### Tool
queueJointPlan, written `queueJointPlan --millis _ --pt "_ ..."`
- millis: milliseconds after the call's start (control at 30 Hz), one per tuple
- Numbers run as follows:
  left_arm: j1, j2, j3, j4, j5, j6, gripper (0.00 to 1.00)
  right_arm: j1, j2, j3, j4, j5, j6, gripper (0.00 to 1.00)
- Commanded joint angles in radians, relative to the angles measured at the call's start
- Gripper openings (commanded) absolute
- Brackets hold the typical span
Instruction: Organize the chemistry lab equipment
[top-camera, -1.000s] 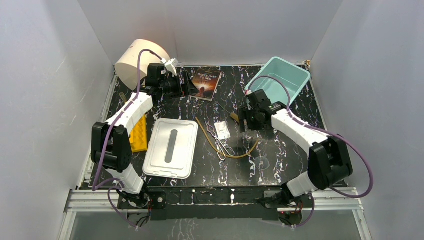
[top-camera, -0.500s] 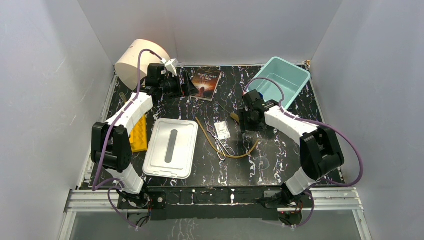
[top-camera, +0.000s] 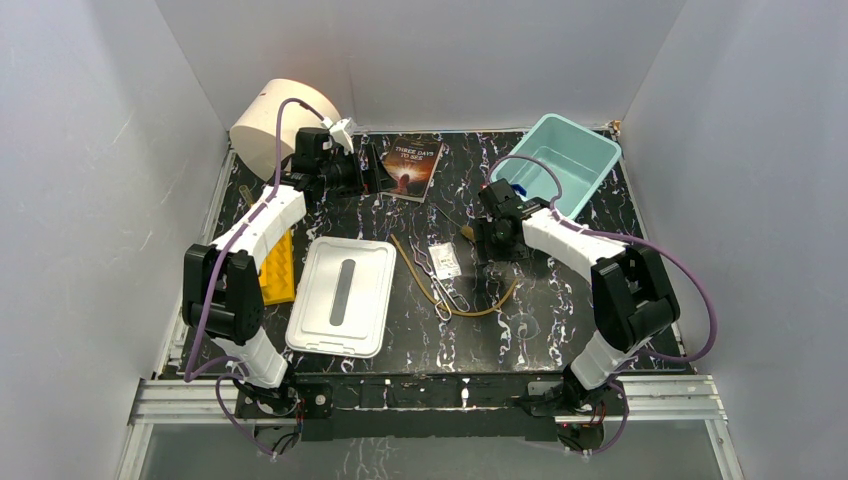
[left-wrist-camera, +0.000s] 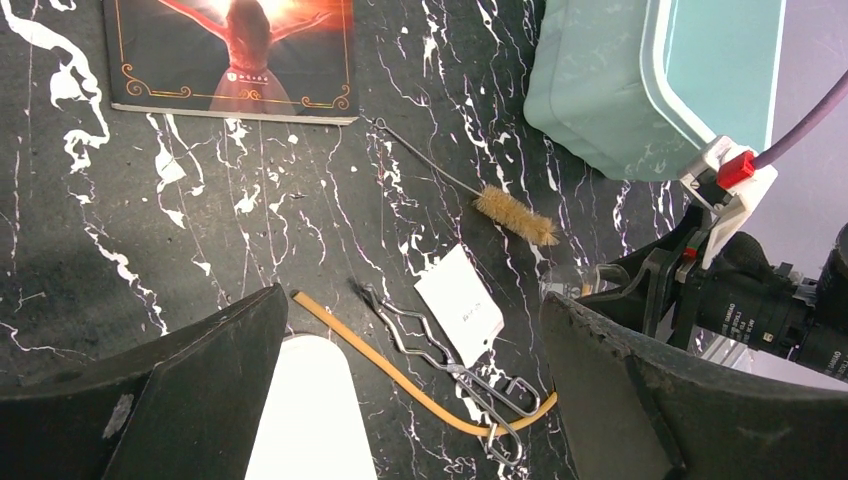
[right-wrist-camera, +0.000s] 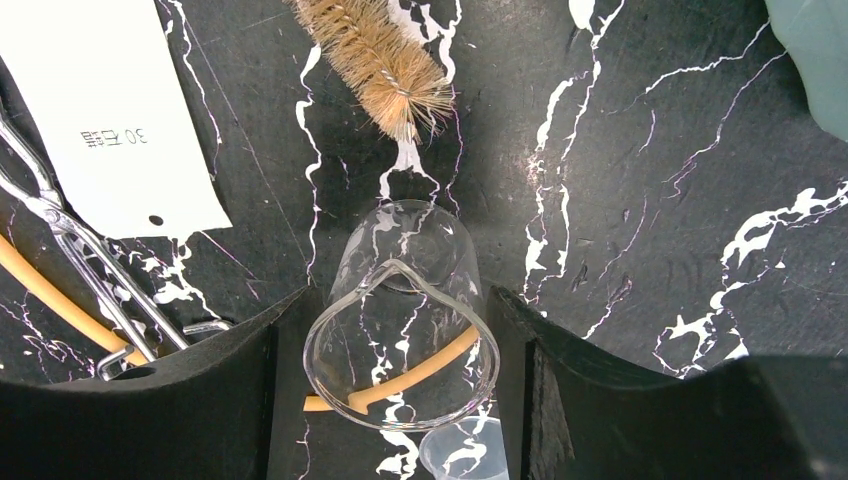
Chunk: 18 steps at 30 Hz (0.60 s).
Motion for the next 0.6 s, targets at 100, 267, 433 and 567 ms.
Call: queueJointPlan --millis 100,267,433,567 --pt "-0.005 -0.035 0.010 -0.016 -0.013 0.020 0.96 0.005 -0.003 0.041 -0.010 0.030 0.000 0.58" --pt "-0.005 -0.040 0.019 -0.027 -0.017 0.030 0.96 0.006 -0.026 0.120 -0.024 0.022 -0.020 0.56" --pt "-0.004 -0.051 0.061 -0.093 -0.106 0.073 0.97 0.005 -0.096 0.179 0.073 -0.142 -0.063 0.56" --pt "-0.005 -0.058 0.057 -0.092 -0.111 0.071 0.98 -0.007 -0.102 0.282 0.107 -0.125 -0.052 0.56"
